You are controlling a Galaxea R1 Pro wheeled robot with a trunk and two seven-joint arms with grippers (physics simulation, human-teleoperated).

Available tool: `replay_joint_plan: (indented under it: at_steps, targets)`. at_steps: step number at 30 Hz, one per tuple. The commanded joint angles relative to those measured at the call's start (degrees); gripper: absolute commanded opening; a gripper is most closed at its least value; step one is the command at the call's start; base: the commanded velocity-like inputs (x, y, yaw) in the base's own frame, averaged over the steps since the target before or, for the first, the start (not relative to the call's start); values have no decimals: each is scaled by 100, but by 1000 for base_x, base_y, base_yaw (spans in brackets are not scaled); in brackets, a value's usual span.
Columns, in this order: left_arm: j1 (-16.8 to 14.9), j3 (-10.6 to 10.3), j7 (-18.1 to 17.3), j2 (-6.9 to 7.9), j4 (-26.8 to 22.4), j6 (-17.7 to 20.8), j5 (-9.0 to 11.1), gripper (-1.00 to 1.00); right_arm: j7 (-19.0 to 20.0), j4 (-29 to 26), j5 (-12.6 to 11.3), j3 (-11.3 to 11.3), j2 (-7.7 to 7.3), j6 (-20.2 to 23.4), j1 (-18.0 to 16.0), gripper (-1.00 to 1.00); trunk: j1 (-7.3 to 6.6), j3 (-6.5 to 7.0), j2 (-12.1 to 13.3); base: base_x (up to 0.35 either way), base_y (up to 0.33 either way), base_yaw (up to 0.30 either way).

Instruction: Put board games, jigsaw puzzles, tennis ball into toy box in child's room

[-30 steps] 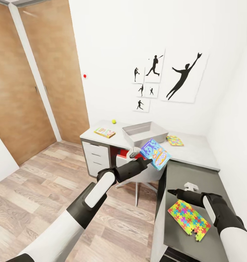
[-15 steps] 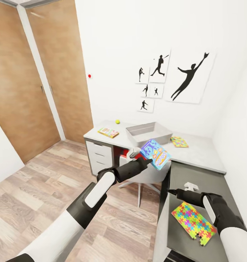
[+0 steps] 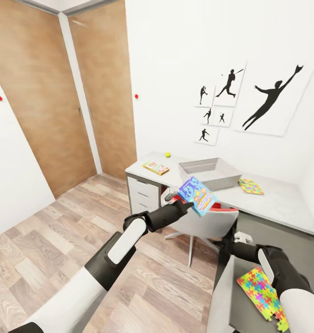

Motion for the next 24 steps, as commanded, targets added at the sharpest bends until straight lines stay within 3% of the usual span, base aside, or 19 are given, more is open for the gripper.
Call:
replay_joint_plan:
  at_steps: [1,24]
  targets:
    - [-7,2,-6,-3,3,19,26,-100,9,-6,-28,-15,0,47,-3,100,4,-12,-13,0,0,294]
    - [-7,2,-5,-6,3,33,25,-100,9,-6,-28,-15,0,47,-3,100,4,-12,-13,0,0,299]
